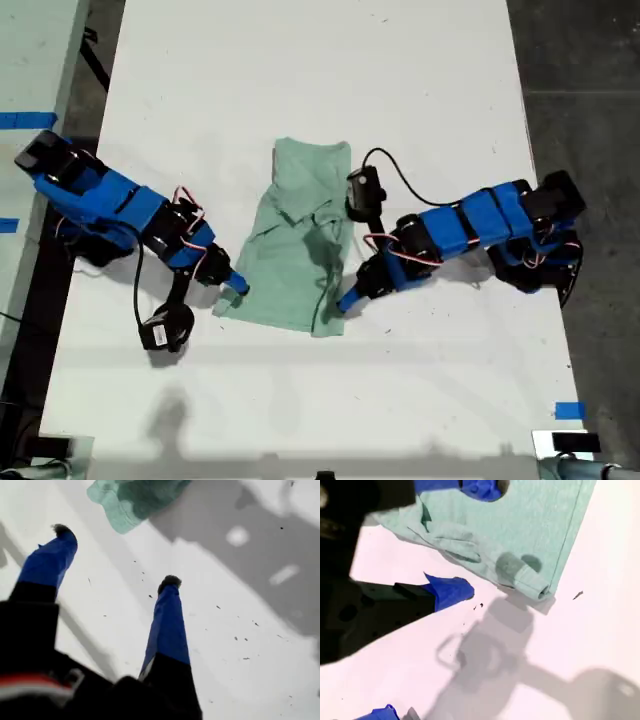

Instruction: Fold tshirt

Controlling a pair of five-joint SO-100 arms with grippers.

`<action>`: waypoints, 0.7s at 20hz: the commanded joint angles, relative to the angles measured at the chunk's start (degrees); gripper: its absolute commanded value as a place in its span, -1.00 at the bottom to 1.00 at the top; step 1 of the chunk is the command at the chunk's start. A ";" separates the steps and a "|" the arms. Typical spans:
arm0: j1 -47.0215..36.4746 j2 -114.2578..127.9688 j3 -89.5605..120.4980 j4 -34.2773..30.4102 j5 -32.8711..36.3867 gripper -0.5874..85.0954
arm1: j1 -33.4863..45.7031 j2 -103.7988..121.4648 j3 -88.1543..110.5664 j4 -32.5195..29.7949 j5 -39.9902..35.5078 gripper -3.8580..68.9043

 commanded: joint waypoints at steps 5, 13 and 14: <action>-5.19 1.14 7.47 -10.99 5.36 -0.32 | -0.26 0.79 -4.39 0.44 -0.35 0.10; -8.09 -9.23 8.09 -19.16 7.03 -0.98 | 0.00 0.97 -3.78 2.81 -0.53 0.11; -8.00 -8.70 7.73 -17.40 5.98 -0.98 | 0.18 1.05 -3.78 3.52 -0.62 0.10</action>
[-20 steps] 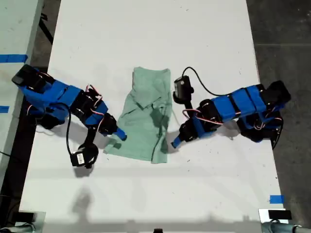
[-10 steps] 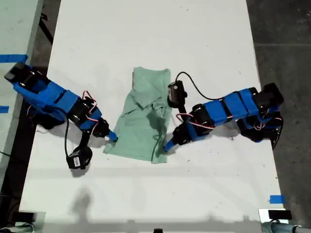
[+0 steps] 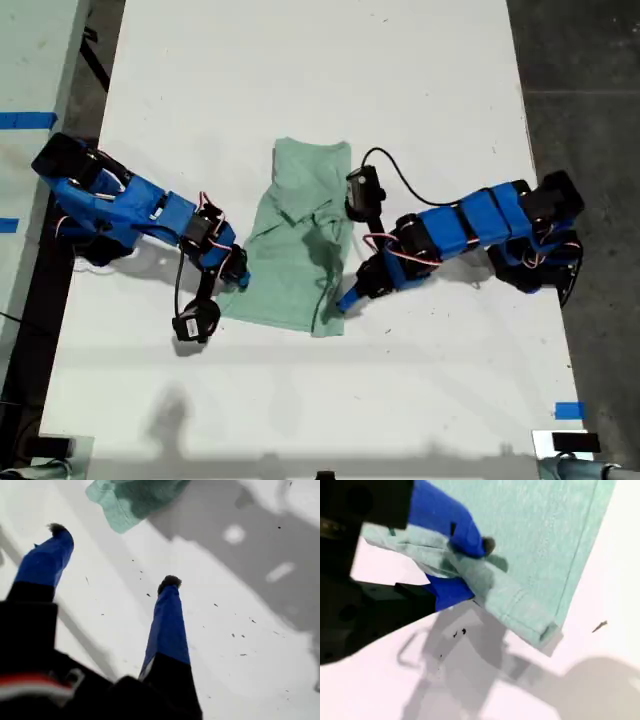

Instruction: Fold tshirt

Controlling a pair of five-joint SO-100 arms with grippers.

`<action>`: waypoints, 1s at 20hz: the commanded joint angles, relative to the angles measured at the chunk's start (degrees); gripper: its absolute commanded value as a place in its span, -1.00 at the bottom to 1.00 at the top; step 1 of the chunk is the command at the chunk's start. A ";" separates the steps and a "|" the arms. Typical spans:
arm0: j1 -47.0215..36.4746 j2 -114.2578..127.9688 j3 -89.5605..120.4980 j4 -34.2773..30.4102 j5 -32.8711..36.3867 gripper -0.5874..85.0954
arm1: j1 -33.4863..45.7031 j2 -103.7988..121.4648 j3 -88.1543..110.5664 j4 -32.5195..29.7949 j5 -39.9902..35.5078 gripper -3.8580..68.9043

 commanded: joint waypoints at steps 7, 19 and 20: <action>-2.46 -0.53 -21.36 20.39 -6.06 -0.98 | 1.23 2.37 -2.20 4.92 -1.32 0.10; -5.54 -34.28 -49.31 14.68 7.82 -0.47 | 0.44 5.19 0.97 5.19 -0.09 0.10; -5.54 -34.80 -49.48 15.29 9.14 -0.49 | 0.35 5.19 0.97 5.01 0.09 0.10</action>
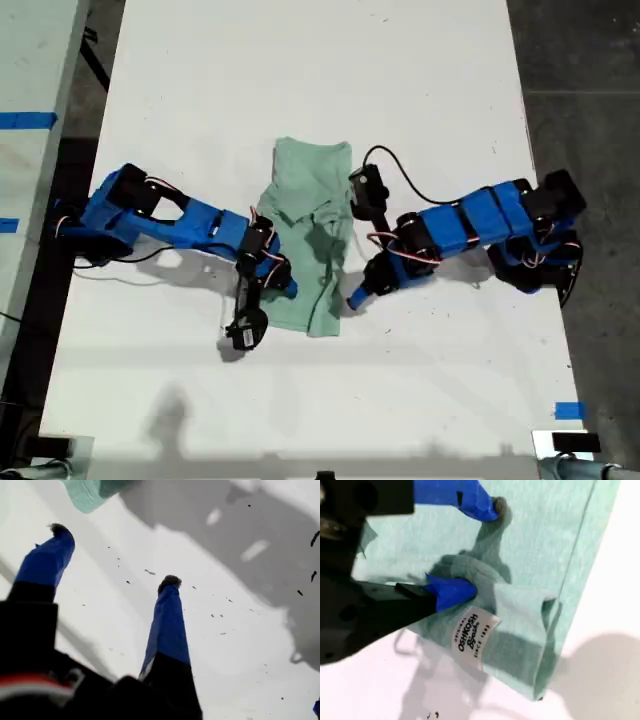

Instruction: Fold tshirt

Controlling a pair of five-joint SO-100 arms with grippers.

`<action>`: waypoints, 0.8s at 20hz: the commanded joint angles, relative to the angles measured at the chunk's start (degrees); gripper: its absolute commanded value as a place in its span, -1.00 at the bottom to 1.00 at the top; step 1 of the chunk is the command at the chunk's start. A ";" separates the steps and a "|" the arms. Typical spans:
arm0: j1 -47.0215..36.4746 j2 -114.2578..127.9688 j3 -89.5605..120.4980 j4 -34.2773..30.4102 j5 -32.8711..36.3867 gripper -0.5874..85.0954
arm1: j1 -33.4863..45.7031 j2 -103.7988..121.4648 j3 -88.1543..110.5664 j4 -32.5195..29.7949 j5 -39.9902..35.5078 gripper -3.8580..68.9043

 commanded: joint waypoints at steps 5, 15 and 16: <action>0.88 9.49 -4.39 14.85 -0.88 -0.41 | -0.53 4.57 -0.44 0.00 1.05 0.10; 13.18 37.27 16.00 14.77 -13.54 -0.46 | -1.76 2.02 -2.02 -5.45 4.57 0.07; 13.97 39.11 18.28 13.80 -14.77 -0.43 | -2.11 0.70 -4.04 -5.98 5.80 0.07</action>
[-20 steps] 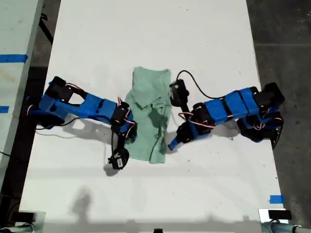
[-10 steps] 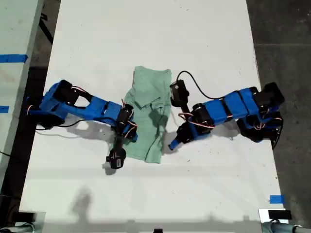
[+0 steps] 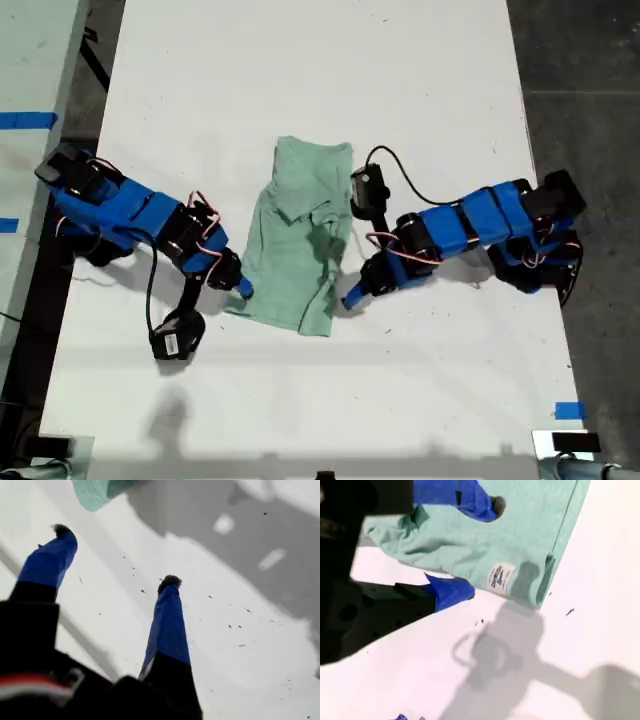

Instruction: Fold tshirt

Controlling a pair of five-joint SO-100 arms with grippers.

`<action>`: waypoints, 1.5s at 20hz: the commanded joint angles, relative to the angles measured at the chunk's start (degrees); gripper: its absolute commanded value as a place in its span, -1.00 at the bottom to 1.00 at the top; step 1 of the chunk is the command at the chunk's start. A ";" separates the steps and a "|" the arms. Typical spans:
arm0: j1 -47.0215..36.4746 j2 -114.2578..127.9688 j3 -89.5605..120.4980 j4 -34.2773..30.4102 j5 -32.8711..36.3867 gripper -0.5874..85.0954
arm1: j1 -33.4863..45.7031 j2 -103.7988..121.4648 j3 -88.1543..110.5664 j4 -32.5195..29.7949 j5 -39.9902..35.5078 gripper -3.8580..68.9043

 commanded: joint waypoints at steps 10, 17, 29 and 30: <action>2.99 30.76 45.79 -34.45 -5.89 -0.49 | -2.55 -18.90 -21.18 -11.34 6.86 0.04; 2.90 16.61 48.78 -51.68 -0.88 -0.49 | -2.20 -28.92 -24.70 -20.13 7.29 -0.01; -0.97 1.32 37.53 -52.21 9.76 -0.98 | -2.81 -39.73 -33.84 -19.95 5.71 -0.73; -0.97 -0.09 35.07 -51.42 10.20 -0.98 | -2.99 -39.55 -33.84 -19.25 6.06 -0.86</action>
